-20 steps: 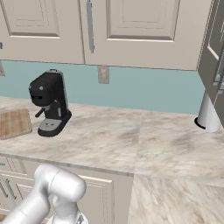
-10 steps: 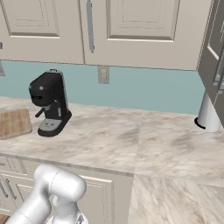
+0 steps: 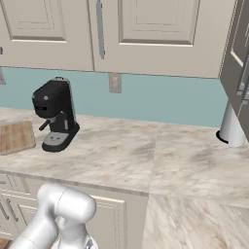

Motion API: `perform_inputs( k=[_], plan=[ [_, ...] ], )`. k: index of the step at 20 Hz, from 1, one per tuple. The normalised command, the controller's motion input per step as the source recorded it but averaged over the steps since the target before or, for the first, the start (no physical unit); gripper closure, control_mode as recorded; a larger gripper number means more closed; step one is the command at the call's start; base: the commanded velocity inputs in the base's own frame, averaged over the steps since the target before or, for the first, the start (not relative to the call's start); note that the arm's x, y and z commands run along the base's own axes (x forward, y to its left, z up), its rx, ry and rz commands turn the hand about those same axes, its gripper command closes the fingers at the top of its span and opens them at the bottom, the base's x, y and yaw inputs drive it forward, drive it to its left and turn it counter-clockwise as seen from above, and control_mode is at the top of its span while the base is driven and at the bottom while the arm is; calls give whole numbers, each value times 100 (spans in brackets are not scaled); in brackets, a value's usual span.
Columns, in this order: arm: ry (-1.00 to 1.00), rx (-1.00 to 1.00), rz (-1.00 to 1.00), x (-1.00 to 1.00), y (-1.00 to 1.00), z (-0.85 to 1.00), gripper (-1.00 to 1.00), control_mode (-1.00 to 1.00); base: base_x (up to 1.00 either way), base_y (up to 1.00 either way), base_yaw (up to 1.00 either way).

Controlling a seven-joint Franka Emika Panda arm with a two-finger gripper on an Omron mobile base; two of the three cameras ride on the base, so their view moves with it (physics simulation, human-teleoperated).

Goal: Open the drawer on the left and place the cutting tools on the cutting board.

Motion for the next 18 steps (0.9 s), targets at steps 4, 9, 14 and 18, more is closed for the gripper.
perform_inputs(
  k=[4,9,14,18],
  plan=[
    [0,8,21,23,11,-30,-100,-100,0,0,0],
    [0,5,18,19,25,-27,-100,-100,0,0,0],
    [0,0,11,11,37,-27,-100,-100,0,0,0],
    [0,0,5,6,41,-29,-100,-100,0,0,0]
  ],
)
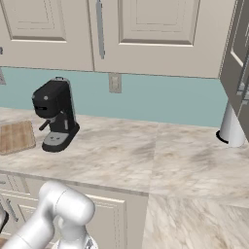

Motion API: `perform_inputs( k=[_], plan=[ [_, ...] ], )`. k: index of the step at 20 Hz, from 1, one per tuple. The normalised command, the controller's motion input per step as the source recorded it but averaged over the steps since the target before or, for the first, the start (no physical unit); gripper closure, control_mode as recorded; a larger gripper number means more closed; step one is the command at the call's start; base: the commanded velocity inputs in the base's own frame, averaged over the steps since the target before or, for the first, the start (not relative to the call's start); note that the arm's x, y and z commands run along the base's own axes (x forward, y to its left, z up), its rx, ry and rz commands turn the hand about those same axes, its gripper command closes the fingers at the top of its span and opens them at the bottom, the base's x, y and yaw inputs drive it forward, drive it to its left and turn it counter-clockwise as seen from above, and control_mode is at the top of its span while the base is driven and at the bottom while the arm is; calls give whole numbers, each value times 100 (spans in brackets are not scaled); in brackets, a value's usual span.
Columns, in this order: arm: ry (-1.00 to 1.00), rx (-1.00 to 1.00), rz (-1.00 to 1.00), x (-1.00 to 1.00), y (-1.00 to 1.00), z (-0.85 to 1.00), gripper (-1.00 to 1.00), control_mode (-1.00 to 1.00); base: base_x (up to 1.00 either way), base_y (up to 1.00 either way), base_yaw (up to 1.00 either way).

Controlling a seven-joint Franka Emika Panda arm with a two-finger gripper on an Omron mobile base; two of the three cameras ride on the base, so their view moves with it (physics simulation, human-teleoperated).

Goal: Open the drawer on the left and place the cutting tools on the cutting board.

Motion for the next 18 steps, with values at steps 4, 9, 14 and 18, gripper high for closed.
perform_inputs(
  k=[4,9,14,18],
  plan=[
    [0,0,0,2,44,-33,-100,-100,0,0,0],
    [-1,0,0,1,38,-25,-100,-100,0,0,0],
    [-7,-2,0,0,24,-9,-100,-100,0,0,0],
    [-8,-2,-1,0,11,-1,-100,-100,0,0,0]
  ],
)
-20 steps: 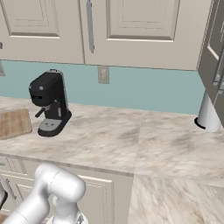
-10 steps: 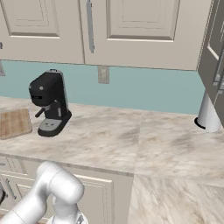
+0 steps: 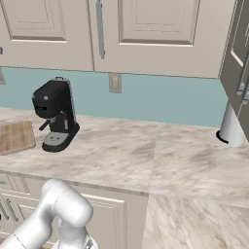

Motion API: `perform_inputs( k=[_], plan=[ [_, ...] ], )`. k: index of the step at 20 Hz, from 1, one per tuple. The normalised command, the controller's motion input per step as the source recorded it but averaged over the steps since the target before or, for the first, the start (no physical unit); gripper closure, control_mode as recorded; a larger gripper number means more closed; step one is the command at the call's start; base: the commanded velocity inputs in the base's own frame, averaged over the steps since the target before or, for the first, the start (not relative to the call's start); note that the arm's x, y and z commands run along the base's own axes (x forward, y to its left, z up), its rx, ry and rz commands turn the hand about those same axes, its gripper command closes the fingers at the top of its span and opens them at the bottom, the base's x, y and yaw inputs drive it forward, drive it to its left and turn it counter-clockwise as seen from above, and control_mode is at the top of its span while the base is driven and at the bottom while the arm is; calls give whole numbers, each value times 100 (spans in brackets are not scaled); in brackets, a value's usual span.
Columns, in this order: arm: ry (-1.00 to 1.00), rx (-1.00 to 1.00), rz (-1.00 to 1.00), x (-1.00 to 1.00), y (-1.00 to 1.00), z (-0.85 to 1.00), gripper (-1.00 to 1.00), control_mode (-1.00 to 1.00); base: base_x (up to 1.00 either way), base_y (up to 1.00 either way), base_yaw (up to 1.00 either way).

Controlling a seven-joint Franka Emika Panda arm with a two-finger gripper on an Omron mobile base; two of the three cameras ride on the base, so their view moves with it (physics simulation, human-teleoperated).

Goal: Open the drawer on the left and place the cutting tools on the cutting board.

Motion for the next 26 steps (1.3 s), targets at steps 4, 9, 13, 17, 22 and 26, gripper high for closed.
perform_inputs(
  k=[4,9,13,17,22,26],
  plan=[
    [-8,-2,-4,0,1,0,-100,-100,0,0,0],
    [-2,0,-6,0,0,0,-100,-100,0,0,0],
    [0,0,-7,0,0,0,-100,-100,0,0,0],
    [0,0,-7,0,0,0,-100,-100,0,0,0],
    [0,0,-7,0,0,0,-100,-100,0,0,0],
    [0,0,-6,3,-3,-3,-100,-100,0,0,0]
  ],
)
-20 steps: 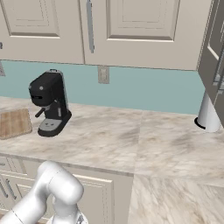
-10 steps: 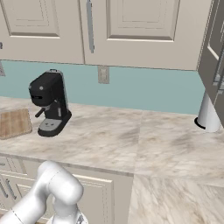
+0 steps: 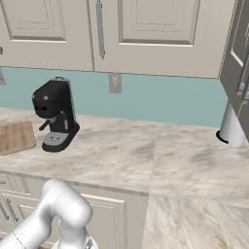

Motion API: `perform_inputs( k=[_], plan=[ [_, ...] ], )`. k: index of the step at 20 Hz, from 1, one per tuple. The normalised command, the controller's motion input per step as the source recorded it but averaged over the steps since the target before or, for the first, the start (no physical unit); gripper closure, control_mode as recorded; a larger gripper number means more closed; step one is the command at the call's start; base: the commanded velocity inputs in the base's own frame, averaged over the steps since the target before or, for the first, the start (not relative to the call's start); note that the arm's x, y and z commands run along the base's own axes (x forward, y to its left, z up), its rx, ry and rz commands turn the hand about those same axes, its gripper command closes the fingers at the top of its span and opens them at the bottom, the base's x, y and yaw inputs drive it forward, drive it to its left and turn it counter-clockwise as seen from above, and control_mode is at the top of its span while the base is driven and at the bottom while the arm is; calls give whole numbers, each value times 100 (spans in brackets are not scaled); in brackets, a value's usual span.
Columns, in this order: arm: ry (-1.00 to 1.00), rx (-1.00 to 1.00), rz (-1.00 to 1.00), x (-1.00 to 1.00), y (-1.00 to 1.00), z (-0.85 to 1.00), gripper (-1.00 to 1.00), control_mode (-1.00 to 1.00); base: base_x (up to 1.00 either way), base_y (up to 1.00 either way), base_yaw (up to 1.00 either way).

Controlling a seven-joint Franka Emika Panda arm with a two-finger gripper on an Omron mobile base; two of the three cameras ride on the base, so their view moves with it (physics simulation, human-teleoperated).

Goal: Open the drawer on the left and place the cutting tools on the cutting board.

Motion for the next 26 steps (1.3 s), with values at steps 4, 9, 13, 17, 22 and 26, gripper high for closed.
perform_inputs(
  k=[4,9,13,17,22,26],
  plan=[
    [0,0,-5,11,-5,-10,-100,-100,0,0,0],
    [0,0,-4,16,-7,-14,-100,-100,0,0,0],
    [-1,0,-2,17,-1,-17,-100,-100,0,0,0],
    [-3,-1,0,14,0,-21,-100,-100,0,0,0],
    [-6,-1,0,10,0,-28,-100,-100,0,0,0],
    [-9,-3,0,10,0,-36,-100,-100,0,0,0]
  ],
)
